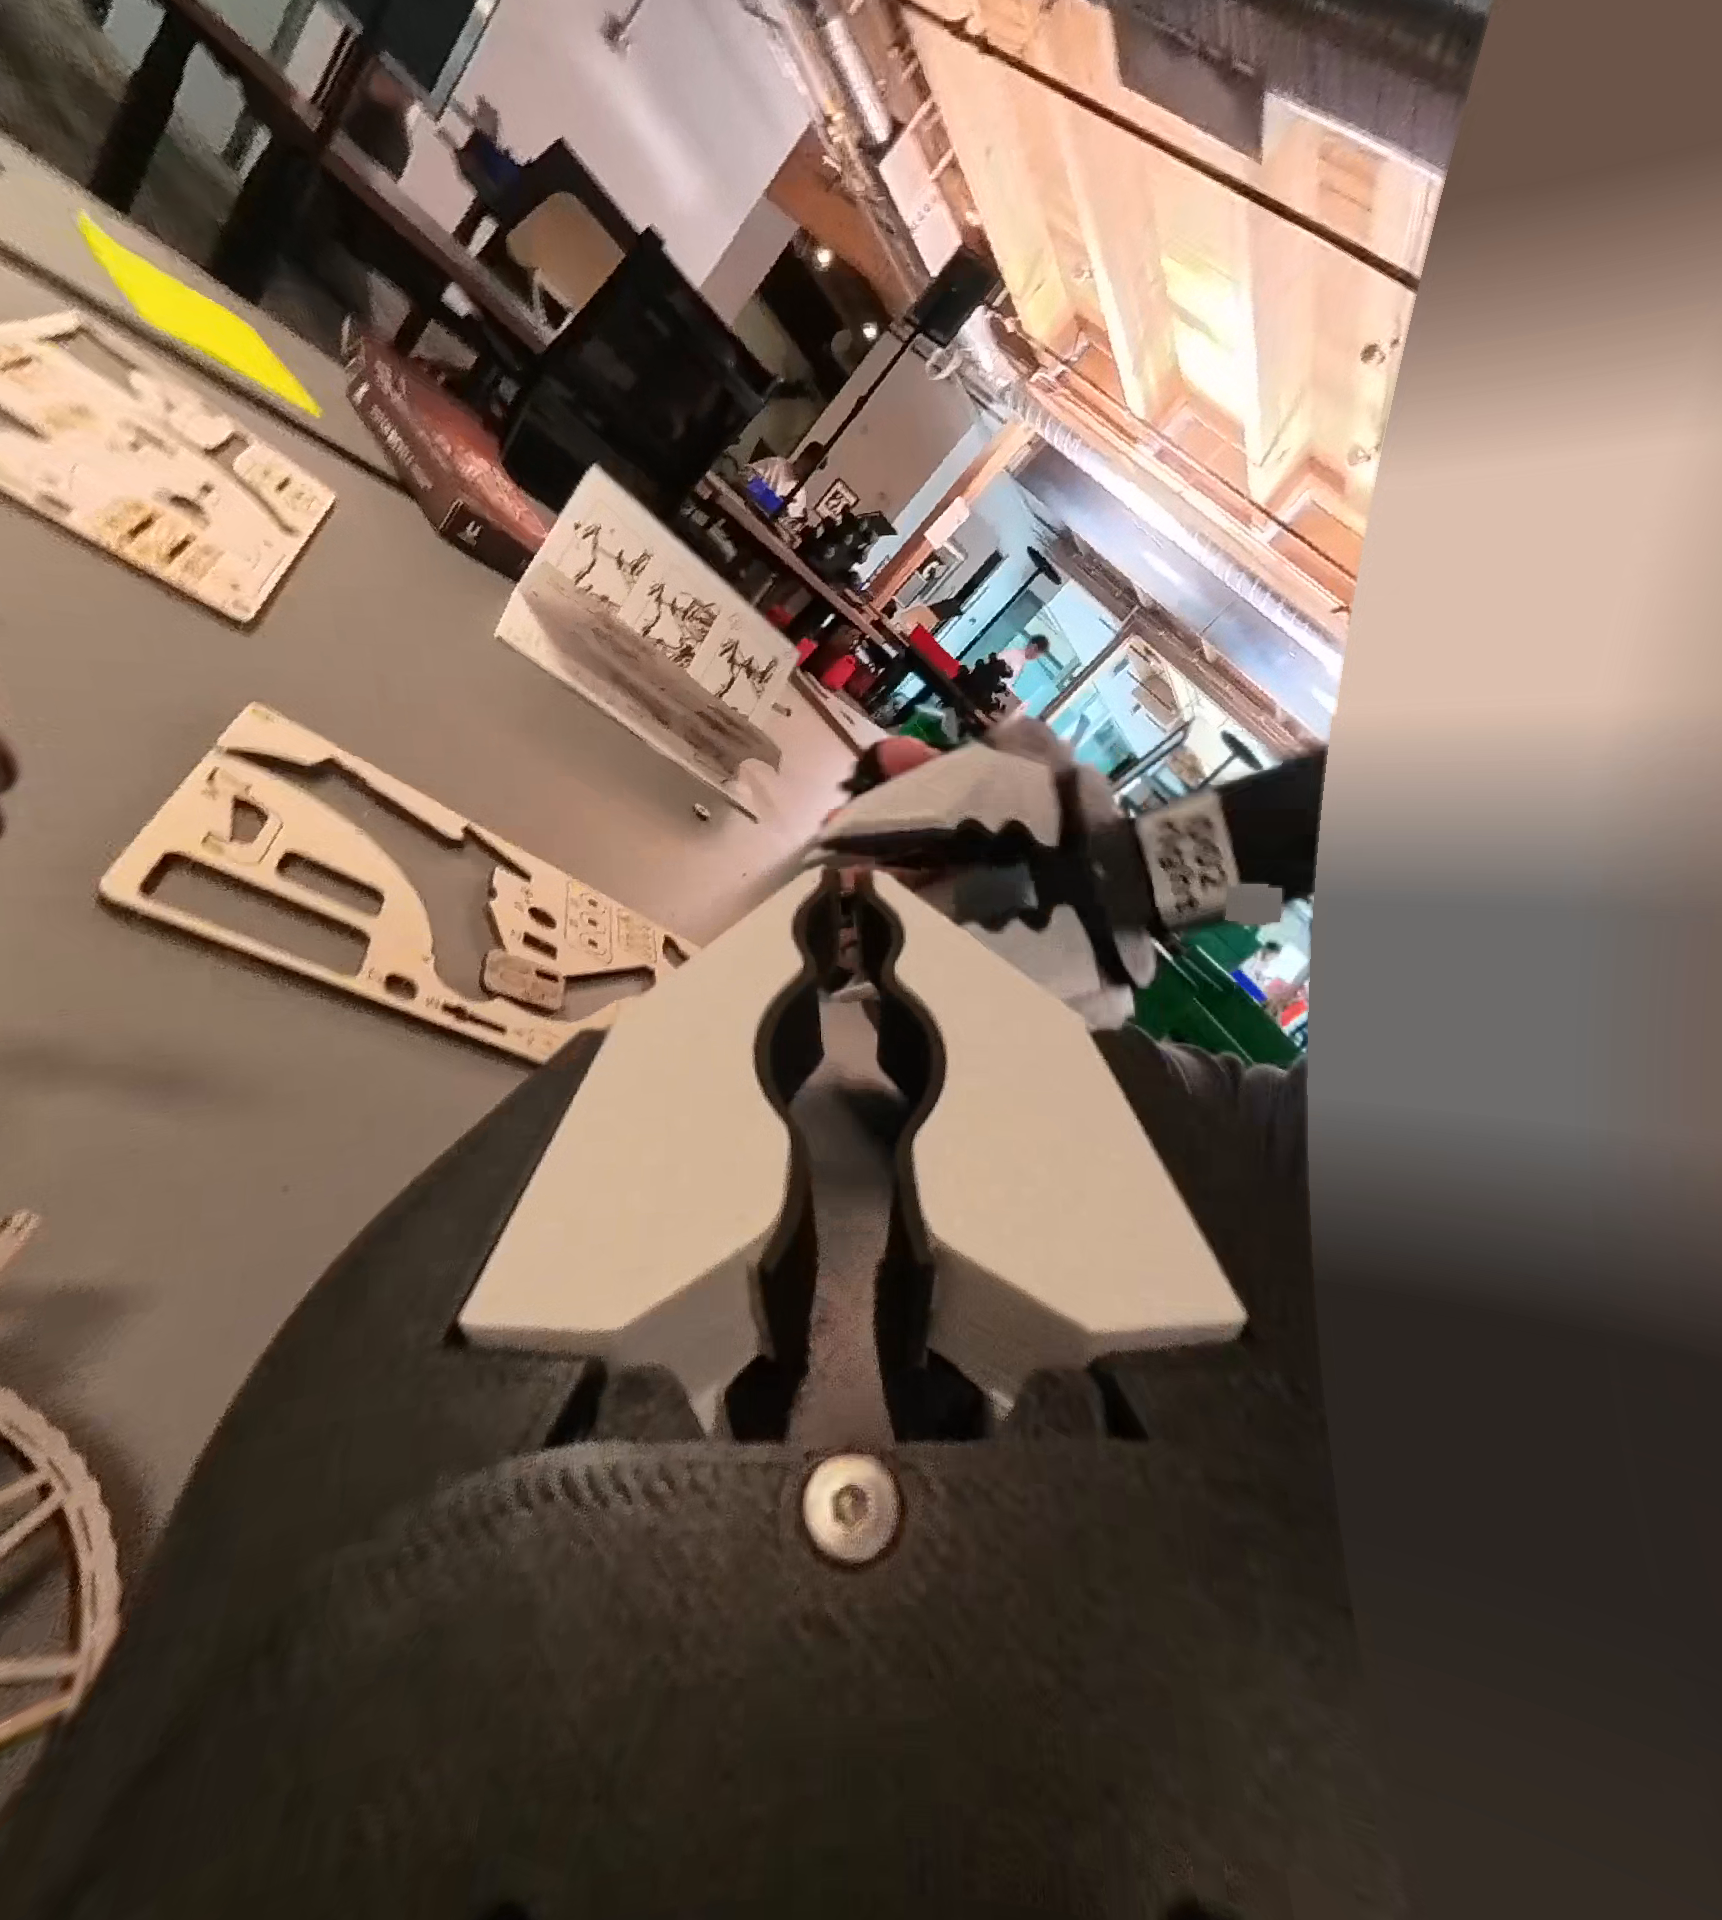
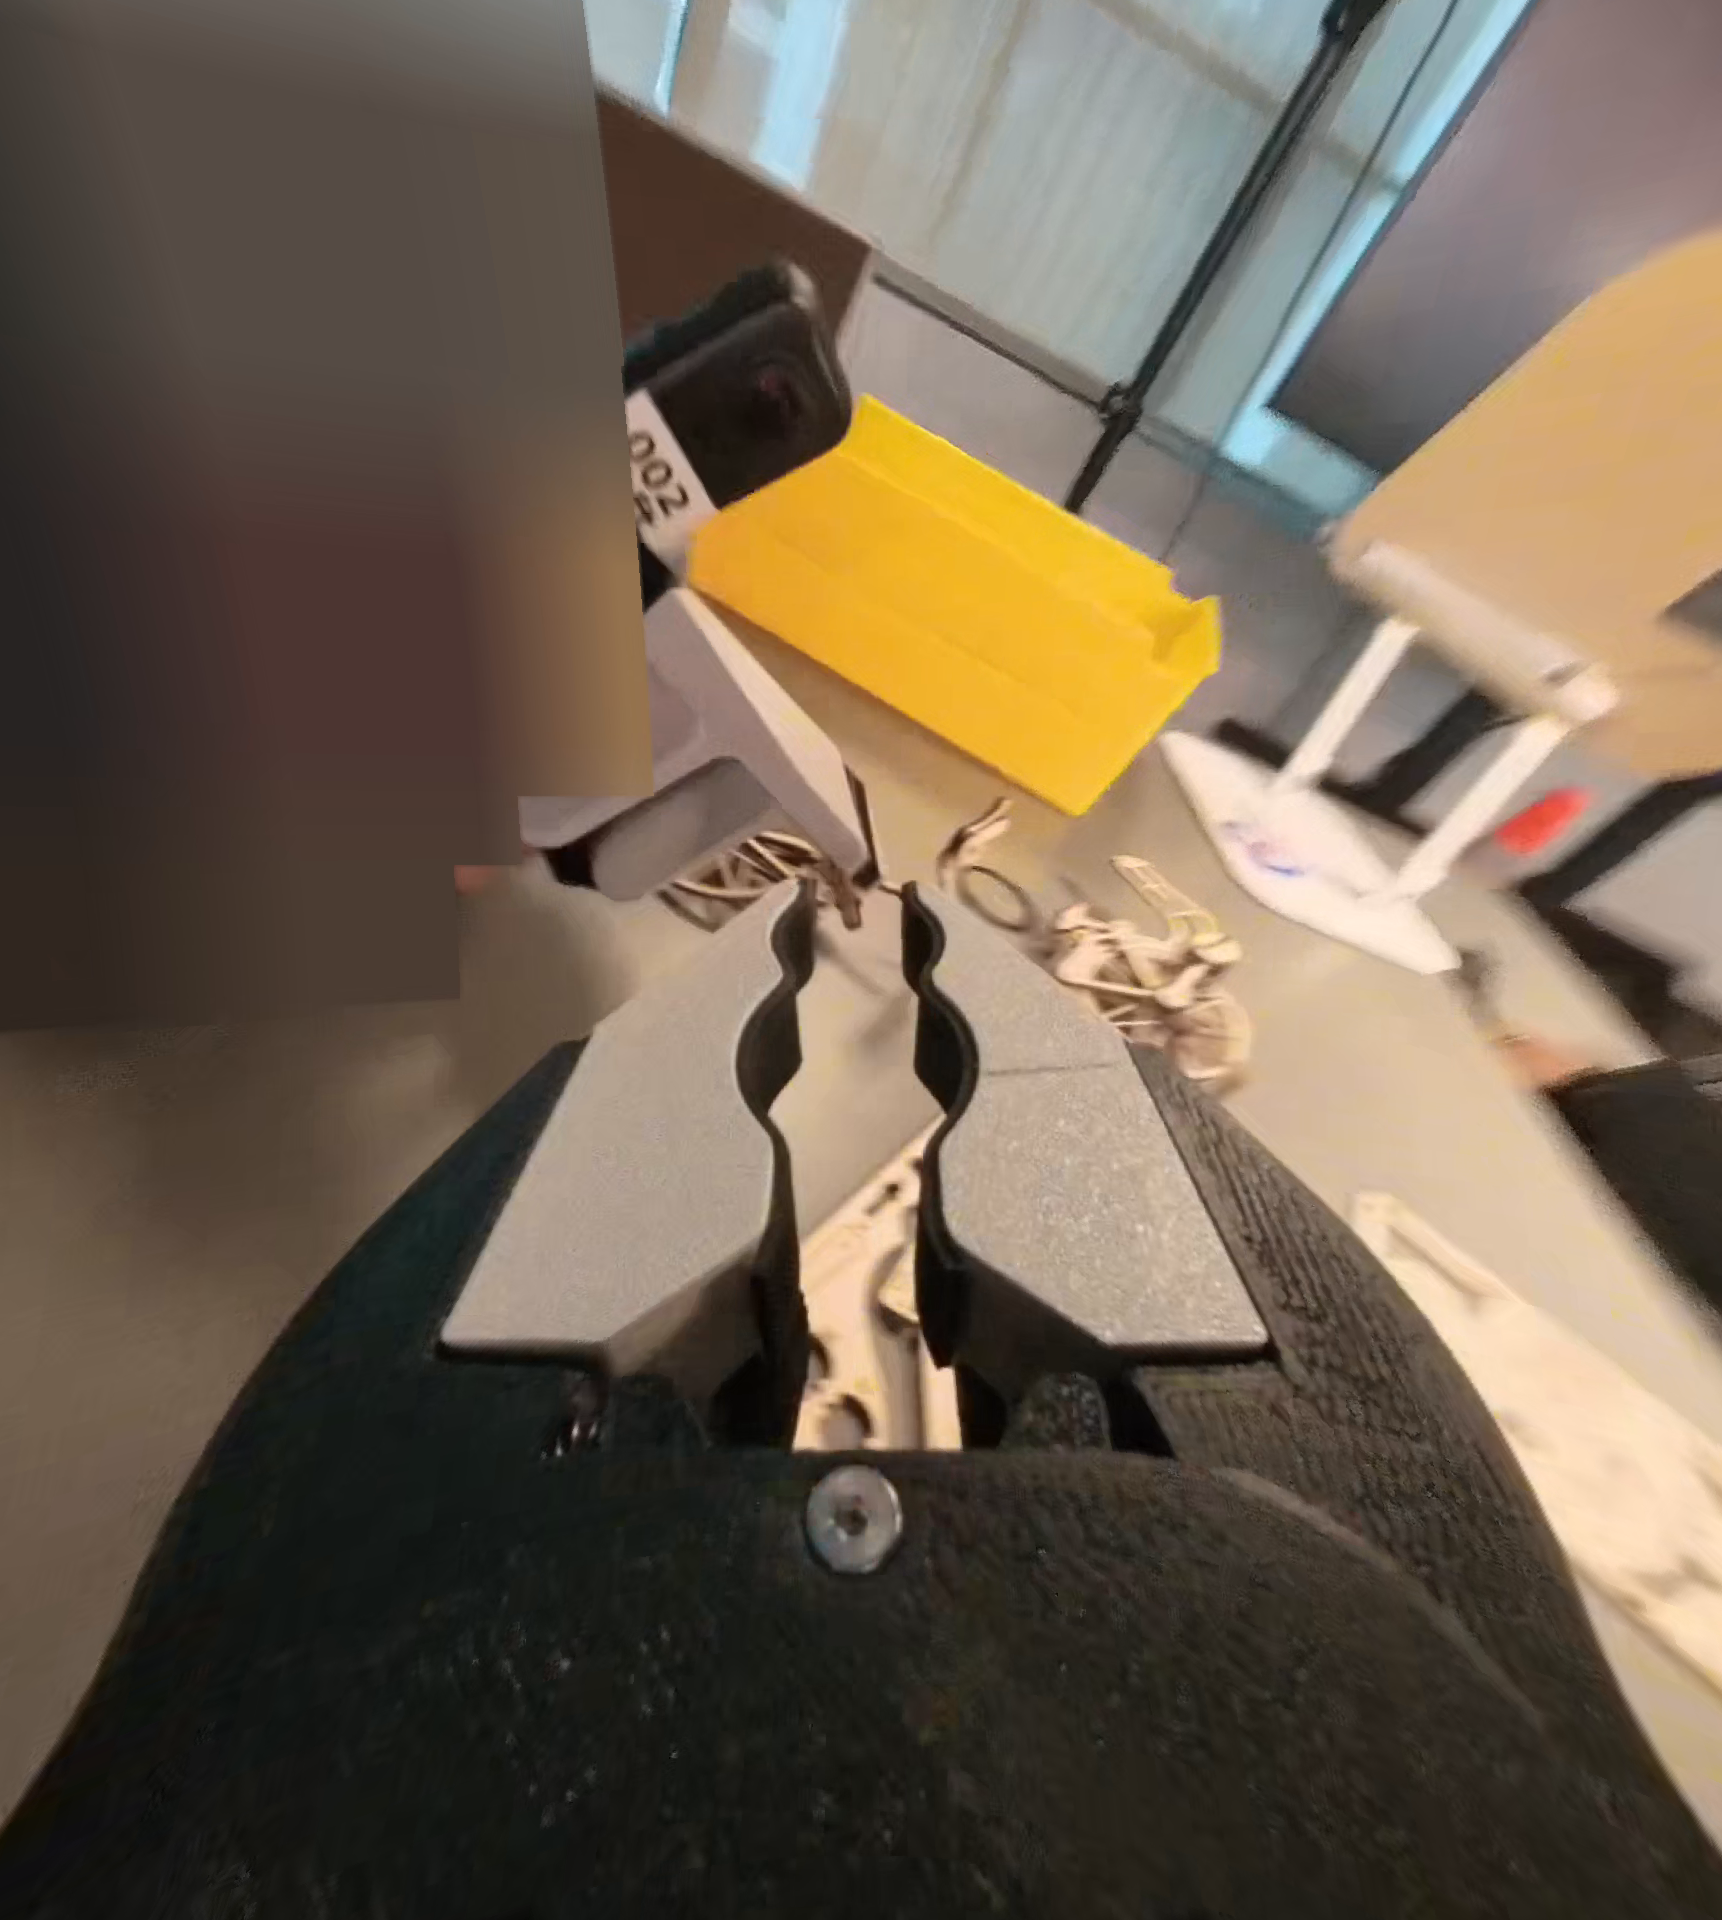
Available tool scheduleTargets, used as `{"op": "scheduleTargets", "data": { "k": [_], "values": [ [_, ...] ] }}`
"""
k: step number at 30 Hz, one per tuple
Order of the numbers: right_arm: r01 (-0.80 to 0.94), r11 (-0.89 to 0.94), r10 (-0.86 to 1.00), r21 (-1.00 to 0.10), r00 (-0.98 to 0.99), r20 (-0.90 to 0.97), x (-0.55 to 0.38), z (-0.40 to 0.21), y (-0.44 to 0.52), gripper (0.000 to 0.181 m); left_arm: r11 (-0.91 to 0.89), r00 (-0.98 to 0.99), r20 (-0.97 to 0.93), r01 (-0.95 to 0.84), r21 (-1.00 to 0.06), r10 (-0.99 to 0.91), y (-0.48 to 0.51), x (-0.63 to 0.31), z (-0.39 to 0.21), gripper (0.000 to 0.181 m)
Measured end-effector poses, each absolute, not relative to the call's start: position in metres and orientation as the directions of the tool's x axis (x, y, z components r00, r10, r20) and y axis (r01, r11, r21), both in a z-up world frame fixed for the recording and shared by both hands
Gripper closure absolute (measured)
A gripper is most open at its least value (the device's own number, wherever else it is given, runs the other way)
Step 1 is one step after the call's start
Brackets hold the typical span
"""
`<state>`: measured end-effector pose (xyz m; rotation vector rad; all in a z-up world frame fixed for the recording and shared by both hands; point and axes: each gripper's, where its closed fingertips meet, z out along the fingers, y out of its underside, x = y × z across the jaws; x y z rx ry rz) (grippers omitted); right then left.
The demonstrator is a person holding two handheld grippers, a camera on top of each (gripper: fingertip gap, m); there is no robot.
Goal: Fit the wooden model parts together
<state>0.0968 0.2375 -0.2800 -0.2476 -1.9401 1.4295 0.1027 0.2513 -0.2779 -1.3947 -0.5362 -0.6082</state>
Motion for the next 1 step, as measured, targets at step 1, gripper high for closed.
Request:
{"op": "scheduleTargets", "data": {
  "k": [1],
  "values": [
    [-0.17, 0.292, 0.523, -0.941, -0.796, 0.306, 0.0986, -0.2795, 0.2368, 0.17, 0.088, 0.758, 0.643, 0.652, -0.753, -0.108, 0.2498, 0.1053, -0.272, 0.179]
  ]
}}
